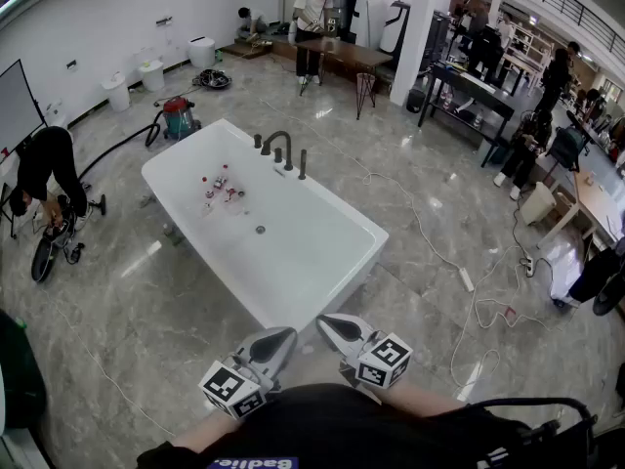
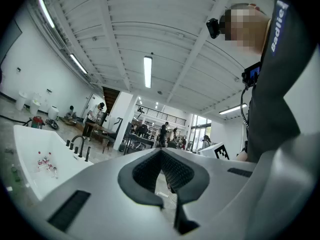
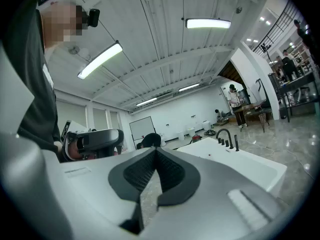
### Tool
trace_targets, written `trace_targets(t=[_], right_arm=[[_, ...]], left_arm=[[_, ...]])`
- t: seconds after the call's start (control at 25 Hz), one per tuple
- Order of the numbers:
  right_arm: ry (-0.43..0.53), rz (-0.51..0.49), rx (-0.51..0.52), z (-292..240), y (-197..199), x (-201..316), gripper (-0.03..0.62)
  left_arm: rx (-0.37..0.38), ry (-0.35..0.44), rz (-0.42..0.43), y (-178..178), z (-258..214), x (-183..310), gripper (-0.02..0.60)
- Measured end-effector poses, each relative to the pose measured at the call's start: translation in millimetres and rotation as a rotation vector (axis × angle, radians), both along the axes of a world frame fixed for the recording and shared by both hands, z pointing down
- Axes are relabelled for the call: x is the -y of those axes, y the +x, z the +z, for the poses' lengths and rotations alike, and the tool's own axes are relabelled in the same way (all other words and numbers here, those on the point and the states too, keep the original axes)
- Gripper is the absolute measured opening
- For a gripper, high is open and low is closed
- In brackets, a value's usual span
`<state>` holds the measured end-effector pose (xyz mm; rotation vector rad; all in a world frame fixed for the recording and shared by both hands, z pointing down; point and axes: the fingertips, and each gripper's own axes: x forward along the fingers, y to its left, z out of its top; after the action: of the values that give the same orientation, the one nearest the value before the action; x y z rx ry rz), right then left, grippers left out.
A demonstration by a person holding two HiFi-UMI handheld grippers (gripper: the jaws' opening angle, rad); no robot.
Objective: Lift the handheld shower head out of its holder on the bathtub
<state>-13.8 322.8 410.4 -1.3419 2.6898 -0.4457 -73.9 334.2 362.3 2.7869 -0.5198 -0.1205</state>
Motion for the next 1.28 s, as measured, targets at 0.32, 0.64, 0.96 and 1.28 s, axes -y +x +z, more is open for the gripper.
trace_targets(t=[0.32,0.64,0.96,1.28], right_arm=[[-0.003,0.000,0.000,-1,2,0,0.000],[0.001,-0.009,0.049,1,15,9,0.002],[-0.007,-0.071,0.065,17,47,30,0.002],[-0.010,-0.096,0.041,21,55,97,0.002]], left_arm=[[-0.006,0.005,-0.008,2,0,2,0.003],[0.005,0.004,-0.033,13,0,11,0.003],[0.035,0.022,-0.100,47,12,20,0.003],[0.035,0.045,-0.135,49,15,79,0.003]])
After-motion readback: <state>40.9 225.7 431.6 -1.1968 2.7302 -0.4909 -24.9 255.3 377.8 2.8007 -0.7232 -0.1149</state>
